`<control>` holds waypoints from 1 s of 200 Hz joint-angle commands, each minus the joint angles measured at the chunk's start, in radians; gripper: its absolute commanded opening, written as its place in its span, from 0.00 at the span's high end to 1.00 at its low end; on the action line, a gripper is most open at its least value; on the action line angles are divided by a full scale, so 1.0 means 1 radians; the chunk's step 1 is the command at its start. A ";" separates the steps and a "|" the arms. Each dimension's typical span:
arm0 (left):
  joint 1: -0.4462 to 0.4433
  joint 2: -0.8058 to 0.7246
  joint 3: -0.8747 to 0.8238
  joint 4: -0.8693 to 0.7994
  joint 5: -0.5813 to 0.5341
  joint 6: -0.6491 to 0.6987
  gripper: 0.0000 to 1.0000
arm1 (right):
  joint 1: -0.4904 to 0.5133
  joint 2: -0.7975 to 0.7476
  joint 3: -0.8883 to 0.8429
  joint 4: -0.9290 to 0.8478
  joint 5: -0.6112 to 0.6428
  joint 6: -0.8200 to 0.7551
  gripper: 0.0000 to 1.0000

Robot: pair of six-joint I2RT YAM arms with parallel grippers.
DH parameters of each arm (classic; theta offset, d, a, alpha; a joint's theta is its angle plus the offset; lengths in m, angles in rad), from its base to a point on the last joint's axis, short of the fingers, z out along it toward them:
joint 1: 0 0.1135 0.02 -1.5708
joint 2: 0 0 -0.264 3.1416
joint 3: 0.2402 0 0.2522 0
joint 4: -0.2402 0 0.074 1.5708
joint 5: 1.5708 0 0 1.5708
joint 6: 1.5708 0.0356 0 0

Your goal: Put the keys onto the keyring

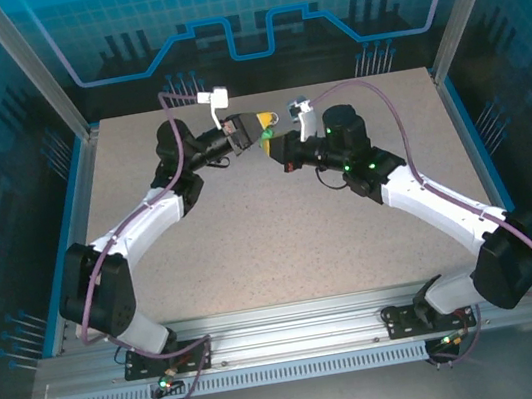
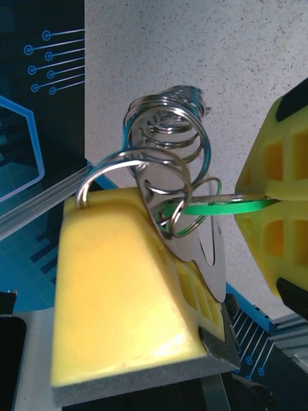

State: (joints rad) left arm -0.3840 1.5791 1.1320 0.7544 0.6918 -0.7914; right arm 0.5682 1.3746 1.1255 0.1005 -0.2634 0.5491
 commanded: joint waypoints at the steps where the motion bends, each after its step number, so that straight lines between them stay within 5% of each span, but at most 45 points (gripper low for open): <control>1: -0.028 -0.041 -0.029 0.113 -0.048 -0.052 1.00 | -0.004 -0.032 -0.002 -0.010 -0.014 0.003 0.97; 130: -0.077 -0.084 -0.135 0.299 -0.316 -0.171 1.00 | -0.036 -0.128 -0.069 -0.004 -0.002 0.033 0.62; 200: -0.082 -0.073 -0.143 0.326 -0.341 -0.181 1.00 | -0.126 -0.215 -0.104 0.070 -0.053 0.139 0.59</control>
State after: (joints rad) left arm -0.4557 1.5295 0.9981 1.0050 0.3809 -0.9699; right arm 0.4698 1.1854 1.0271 0.1017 -0.2783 0.6224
